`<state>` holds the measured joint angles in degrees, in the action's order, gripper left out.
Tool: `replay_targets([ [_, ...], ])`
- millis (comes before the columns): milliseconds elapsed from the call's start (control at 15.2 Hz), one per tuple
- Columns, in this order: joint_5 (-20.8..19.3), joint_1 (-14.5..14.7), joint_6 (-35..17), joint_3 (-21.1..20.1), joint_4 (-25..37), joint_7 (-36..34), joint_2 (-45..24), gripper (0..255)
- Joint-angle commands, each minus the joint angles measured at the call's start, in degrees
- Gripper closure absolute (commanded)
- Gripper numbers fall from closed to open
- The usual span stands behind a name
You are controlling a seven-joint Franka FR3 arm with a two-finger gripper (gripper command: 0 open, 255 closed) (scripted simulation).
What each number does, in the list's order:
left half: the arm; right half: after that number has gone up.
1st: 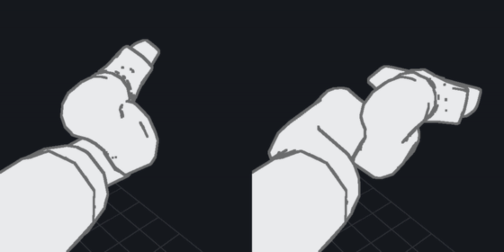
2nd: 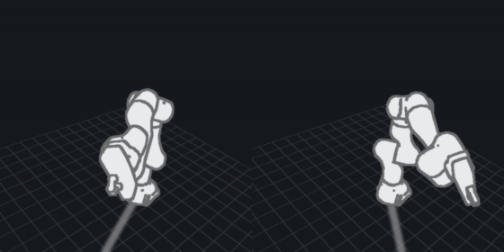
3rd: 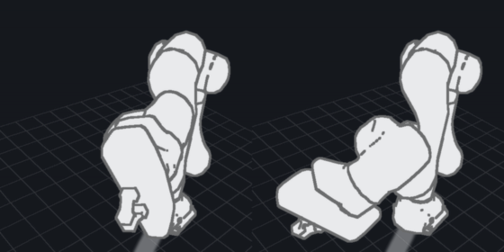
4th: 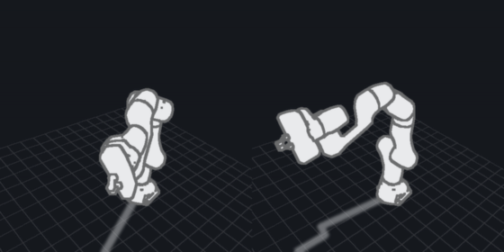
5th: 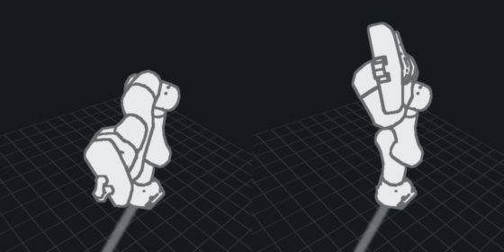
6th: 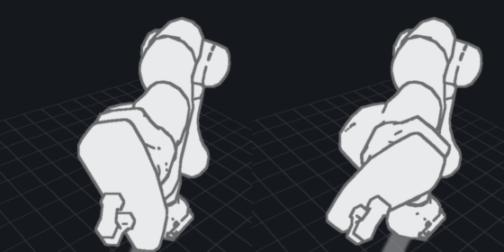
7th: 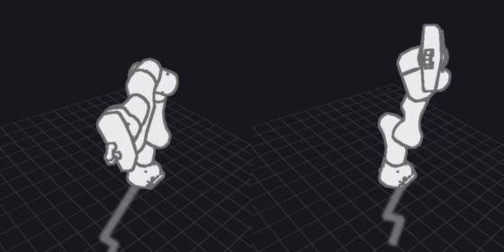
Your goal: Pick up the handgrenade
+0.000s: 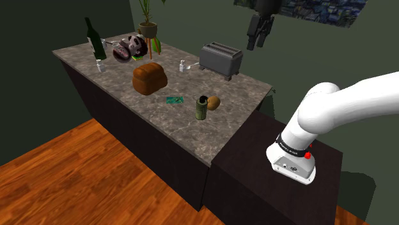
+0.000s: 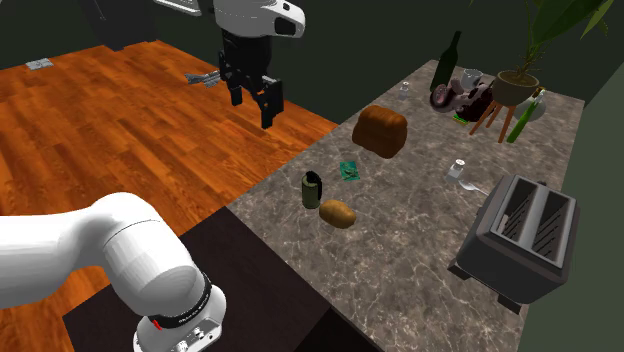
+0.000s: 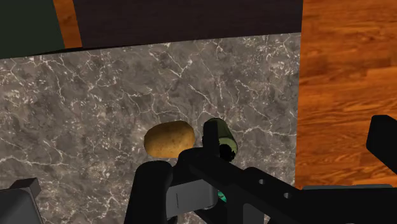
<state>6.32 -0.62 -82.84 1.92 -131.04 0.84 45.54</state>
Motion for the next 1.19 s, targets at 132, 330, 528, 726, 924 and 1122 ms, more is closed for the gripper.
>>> replay_targets([
  [132, -0.4, 0.4, -4.1, -0.3, -2.5, 1.2, -1.4, 0],
  [330, -1.0, 1.0, -10.3, -0.8, -5.7, 2.9, -4.2, 0],
  [528, -1.6, 1.5, -16.7, -1.4, -8.2, 4.5, -7.7, 0],
  [726, -2.2, 2.1, -23.0, -1.8, -10.0, 6.0, -12.0, 0],
  [924, -2.9, 2.5, -29.4, -2.3, -11.0, 7.3, -17.0, 0],
  [1122, -3.7, 2.9, -35.6, -2.8, -11.3, 8.4, -22.6, 0],
])
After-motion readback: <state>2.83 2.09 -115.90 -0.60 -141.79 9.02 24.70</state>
